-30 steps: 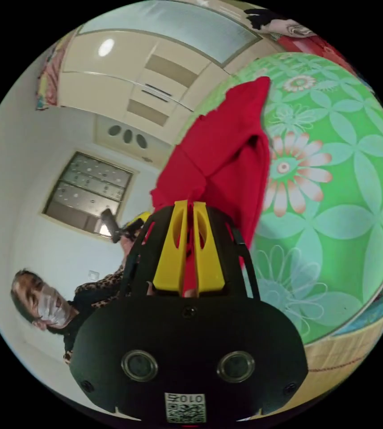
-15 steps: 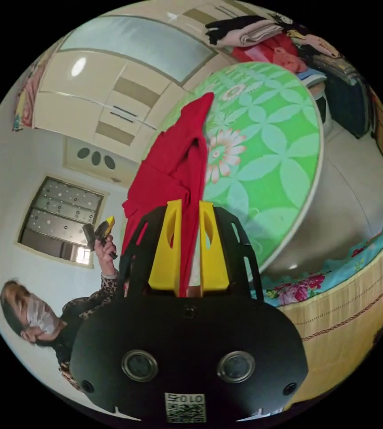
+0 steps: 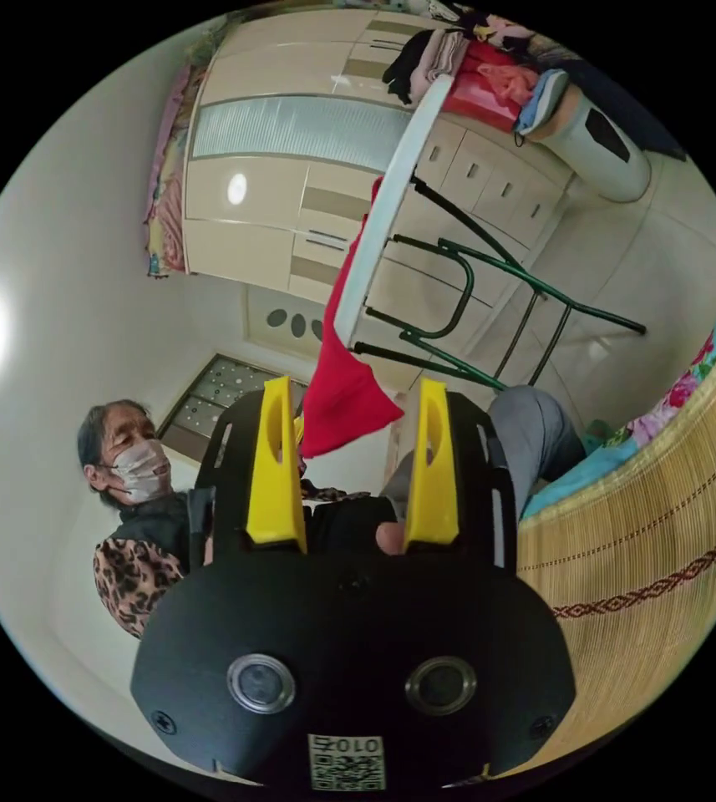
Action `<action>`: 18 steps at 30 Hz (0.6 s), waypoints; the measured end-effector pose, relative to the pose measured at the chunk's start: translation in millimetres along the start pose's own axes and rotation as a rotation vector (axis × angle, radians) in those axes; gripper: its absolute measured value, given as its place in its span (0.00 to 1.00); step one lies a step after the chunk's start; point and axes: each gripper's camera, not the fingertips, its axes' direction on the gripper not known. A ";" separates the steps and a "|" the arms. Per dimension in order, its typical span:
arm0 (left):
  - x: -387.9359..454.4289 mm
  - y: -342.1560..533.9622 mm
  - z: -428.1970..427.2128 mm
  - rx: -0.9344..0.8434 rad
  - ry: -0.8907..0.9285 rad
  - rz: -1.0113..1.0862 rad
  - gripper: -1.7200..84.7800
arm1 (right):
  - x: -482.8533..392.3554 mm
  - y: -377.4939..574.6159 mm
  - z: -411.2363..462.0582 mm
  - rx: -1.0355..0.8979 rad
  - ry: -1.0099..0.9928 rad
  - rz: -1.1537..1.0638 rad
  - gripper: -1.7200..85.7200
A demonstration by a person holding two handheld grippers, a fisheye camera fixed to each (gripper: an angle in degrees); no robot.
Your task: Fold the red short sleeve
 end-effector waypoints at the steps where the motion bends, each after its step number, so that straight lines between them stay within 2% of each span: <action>1: -9.6 13.4 -8.5 0.010 0.027 -0.008 0.05 | -4.3 1.1 4.9 -0.026 0.012 -0.027 0.26; 5: -48.4 59.5 -20.4 0.030 0.210 -0.065 0.07 | -8.7 -8.2 21.5 -0.070 0.044 -0.091 0.27; 8: -65.7 88.1 -22.1 0.037 0.294 -0.104 0.07 | -13.1 -25.3 33.6 -0.080 -0.026 -0.152 0.28; 12: -67.9 112.1 -28.6 0.043 0.307 -0.112 0.08 | -25.4 -46.1 53.8 -0.126 -0.089 -0.216 0.27; 14: -66.6 124.3 -33.3 0.036 0.308 -0.110 0.08 | -30.9 -52.2 58.7 -0.163 -0.118 -0.232 0.25; 18: -65.6 142.0 -42.9 0.045 0.311 -0.113 0.08 | -68.9 -42.6 41.9 -0.219 -0.247 -0.358 0.10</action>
